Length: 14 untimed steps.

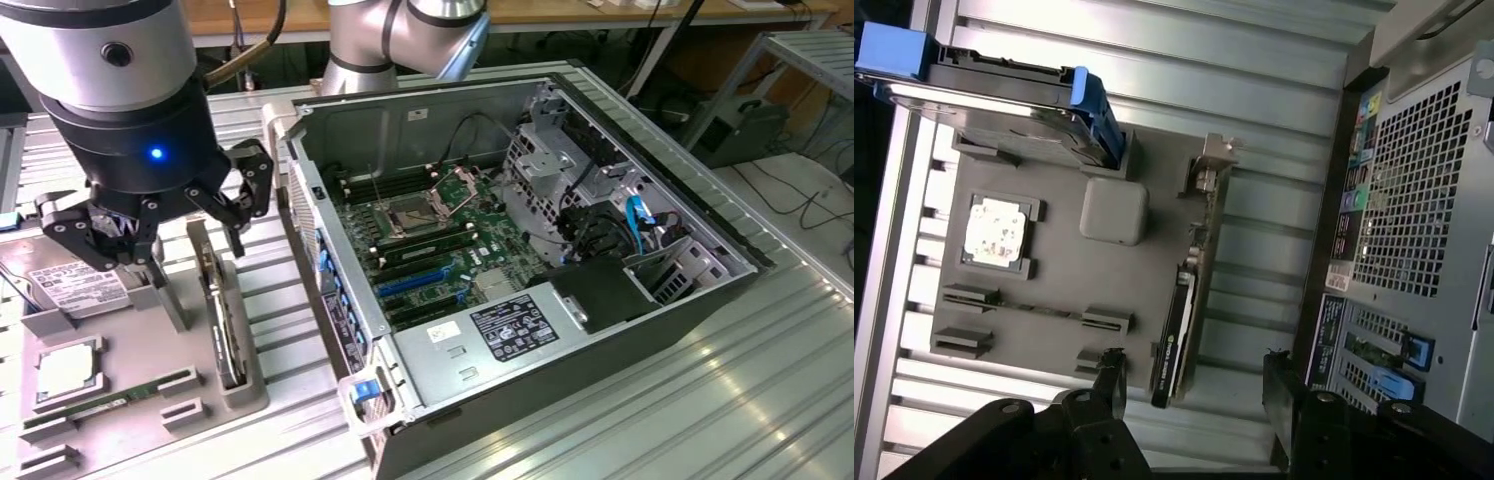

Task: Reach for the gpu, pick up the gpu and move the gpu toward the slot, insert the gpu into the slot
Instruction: 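Pick up the gpu and move the gpu toward the slot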

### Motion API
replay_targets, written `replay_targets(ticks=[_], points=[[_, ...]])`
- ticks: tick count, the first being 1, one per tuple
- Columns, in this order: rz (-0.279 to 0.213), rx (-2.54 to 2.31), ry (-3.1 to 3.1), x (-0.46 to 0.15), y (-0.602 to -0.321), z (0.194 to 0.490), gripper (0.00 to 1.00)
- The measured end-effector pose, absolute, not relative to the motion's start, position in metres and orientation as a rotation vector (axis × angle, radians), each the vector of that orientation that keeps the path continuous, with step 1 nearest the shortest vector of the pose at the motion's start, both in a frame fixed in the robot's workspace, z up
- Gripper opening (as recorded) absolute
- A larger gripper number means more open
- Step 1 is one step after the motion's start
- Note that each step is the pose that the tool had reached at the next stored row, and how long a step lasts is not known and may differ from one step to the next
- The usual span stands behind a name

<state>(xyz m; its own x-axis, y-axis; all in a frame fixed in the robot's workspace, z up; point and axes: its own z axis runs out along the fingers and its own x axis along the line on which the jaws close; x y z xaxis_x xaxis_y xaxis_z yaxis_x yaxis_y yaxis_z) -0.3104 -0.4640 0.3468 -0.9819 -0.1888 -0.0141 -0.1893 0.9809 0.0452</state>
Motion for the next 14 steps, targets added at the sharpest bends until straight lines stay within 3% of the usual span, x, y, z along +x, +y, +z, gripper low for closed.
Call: replay_targets(ticks=[14], points=[[0.073, -0.35, 3.112, -0.31, -0.464, 0.33, 0.66]])
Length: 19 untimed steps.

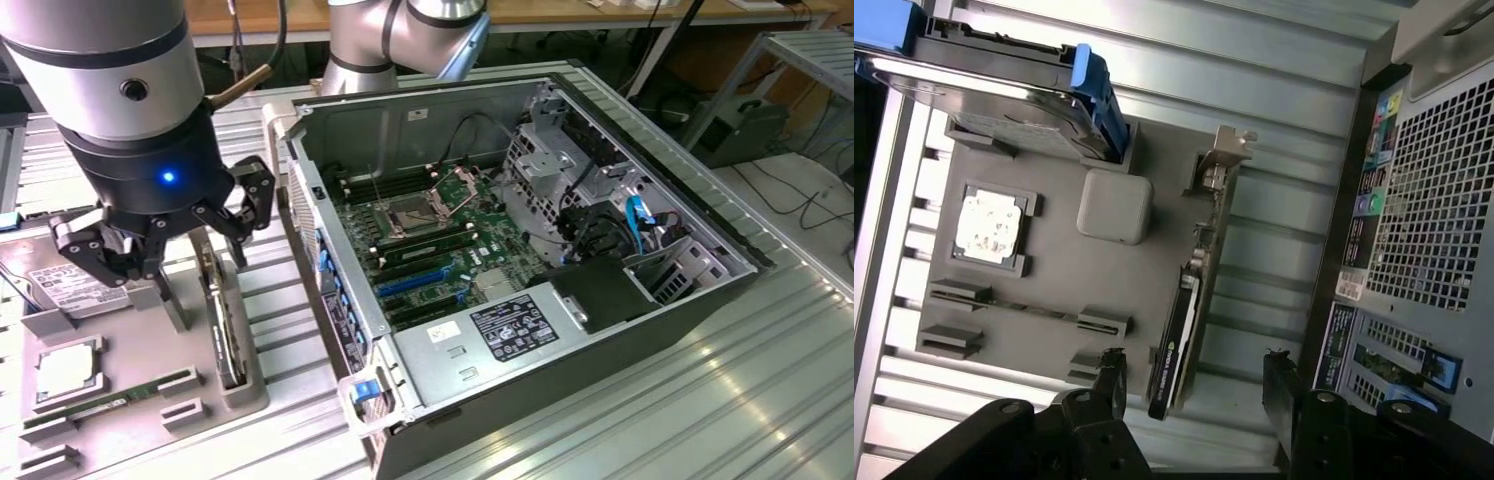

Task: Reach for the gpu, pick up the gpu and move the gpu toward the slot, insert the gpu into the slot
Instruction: 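Pick up the gpu and move the gpu toward the slot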

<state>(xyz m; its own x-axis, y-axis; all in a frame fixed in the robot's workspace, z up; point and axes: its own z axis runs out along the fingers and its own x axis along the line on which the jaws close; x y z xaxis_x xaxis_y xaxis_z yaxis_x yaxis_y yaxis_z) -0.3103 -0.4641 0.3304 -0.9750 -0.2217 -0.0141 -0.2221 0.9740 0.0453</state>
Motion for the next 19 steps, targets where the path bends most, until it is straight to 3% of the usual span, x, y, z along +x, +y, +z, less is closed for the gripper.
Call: replay_targets(ticks=[19], points=[[0.072, -0.206, 3.123, -0.31, -0.465, 0.302, 0.66]])
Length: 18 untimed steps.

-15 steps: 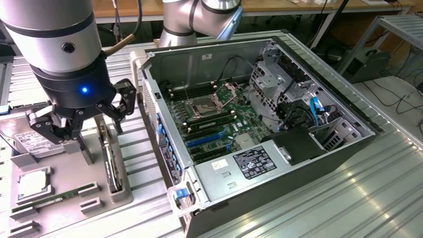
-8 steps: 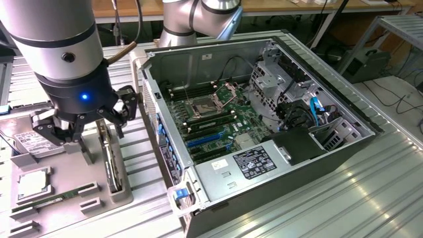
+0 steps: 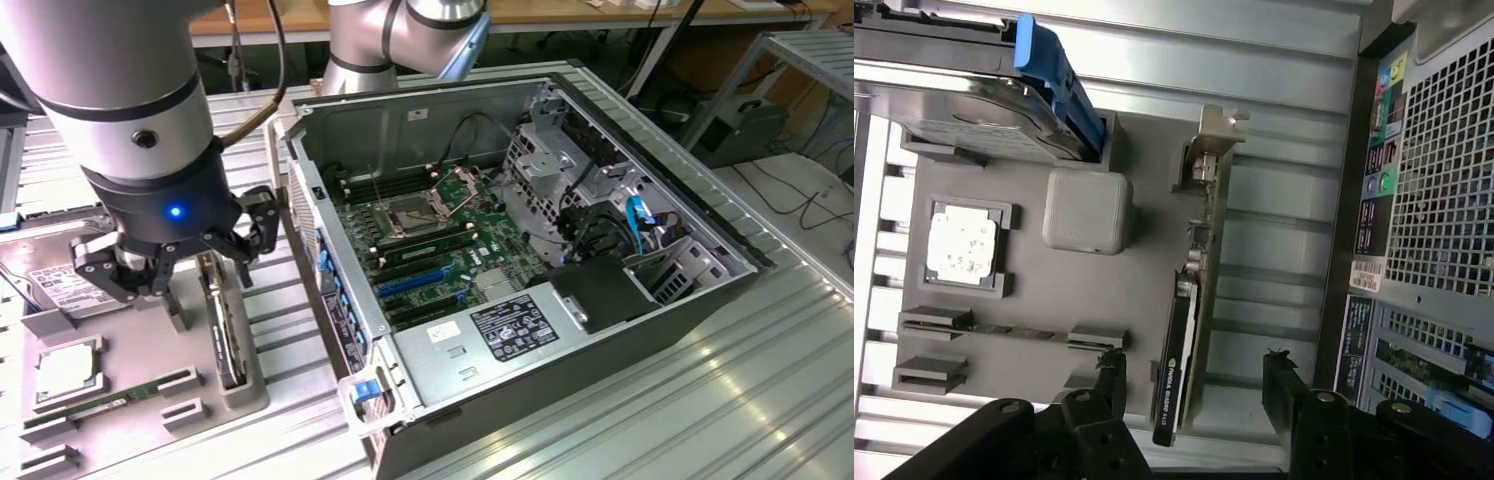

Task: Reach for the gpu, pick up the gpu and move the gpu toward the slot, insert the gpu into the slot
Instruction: 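Pick up the gpu and move the gpu toward the slot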

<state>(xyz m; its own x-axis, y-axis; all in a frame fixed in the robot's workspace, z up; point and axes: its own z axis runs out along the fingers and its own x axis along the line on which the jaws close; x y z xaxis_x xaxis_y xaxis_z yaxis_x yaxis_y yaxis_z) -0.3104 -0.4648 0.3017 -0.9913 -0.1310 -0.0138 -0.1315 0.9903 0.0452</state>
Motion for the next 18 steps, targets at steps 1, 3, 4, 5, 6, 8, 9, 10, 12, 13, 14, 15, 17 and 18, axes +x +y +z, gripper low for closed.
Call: replay_targets(ticks=[1, 3, 4, 5, 6, 8, 9, 10, 12, 13, 14, 15, 17, 18], points=[[0.072, -0.206, 3.124, -0.31, -0.466, 0.3, 0.66], [0.072, -0.206, 3.124, -0.31, -0.468, 0.296, 0.66], [0.072, -0.206, 3.124, -0.31, -0.469, 0.294, 0.66], [0.072, -0.206, 3.124, -0.31, -0.469, 0.292, 0.66], [0.072, -0.2, 3.124, -0.31, -0.47, 0.291, 0.66], [0.072, -0.182, 3.125, -0.31, -0.47, 0.287, 0.66], [0.072, -0.174, 3.126, -0.31, -0.47, 0.285, 0.66], [0.072, -0.172, 3.126, -0.31, -0.47, 0.283, 0.66], [0.065, -0.171, 3.126, -0.31, -0.468, 0.281, 0.66], [0.056, -0.171, 3.127, -0.31, -0.467, 0.28, 0.66], [0.049, -0.17, 3.127, -0.31, -0.465, 0.278, 0.66], [0.047, -0.169, 3.127, -0.31, -0.464, 0.277, 0.66], [0.046, -0.148, 3.128, -0.31, -0.463, 0.273, 0.66], [0.046, -0.121, 3.129, -0.31, -0.463, 0.271, 0.66]])
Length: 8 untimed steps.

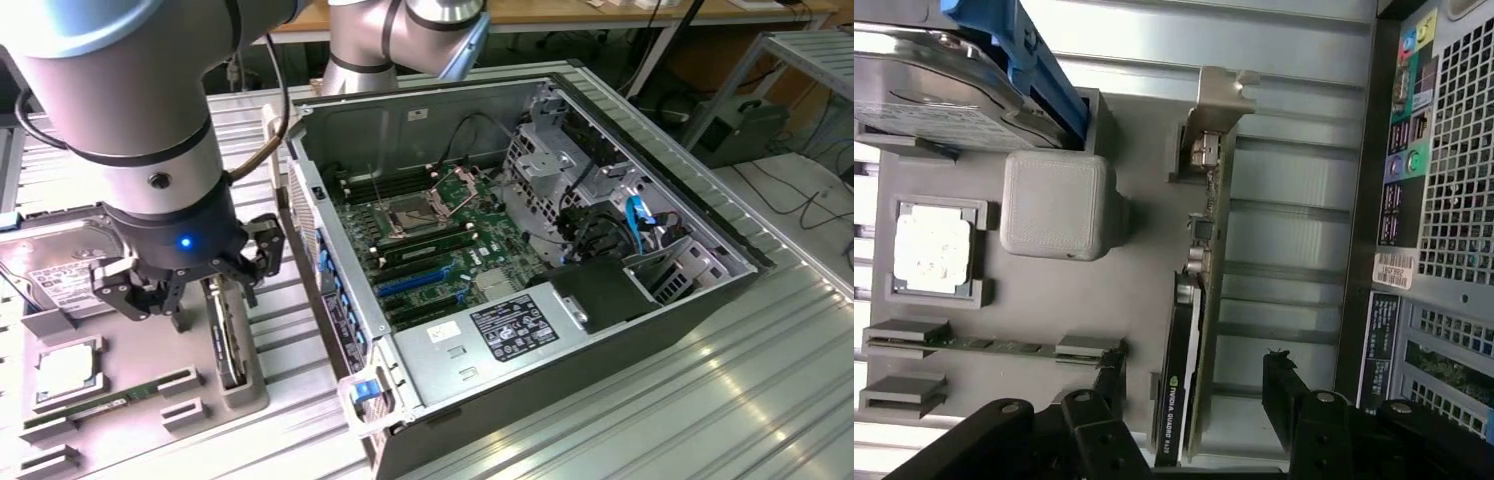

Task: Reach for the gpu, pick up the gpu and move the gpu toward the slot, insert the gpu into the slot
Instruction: 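Pick up the gpu and move the gpu toward the slot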

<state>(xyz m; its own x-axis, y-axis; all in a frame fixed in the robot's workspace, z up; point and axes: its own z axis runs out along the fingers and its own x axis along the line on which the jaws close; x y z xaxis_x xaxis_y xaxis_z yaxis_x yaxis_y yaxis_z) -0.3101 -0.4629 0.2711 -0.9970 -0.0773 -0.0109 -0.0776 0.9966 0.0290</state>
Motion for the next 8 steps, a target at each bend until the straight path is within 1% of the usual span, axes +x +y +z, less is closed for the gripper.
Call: replay_targets(ticks=[5, 8], points=[[0.045, -0.014, 3.131, -0.31, -0.462, 0.263, 0.66], [0.045, -0.014, 3.13, -0.31, -0.456, 0.259, 0.66]])
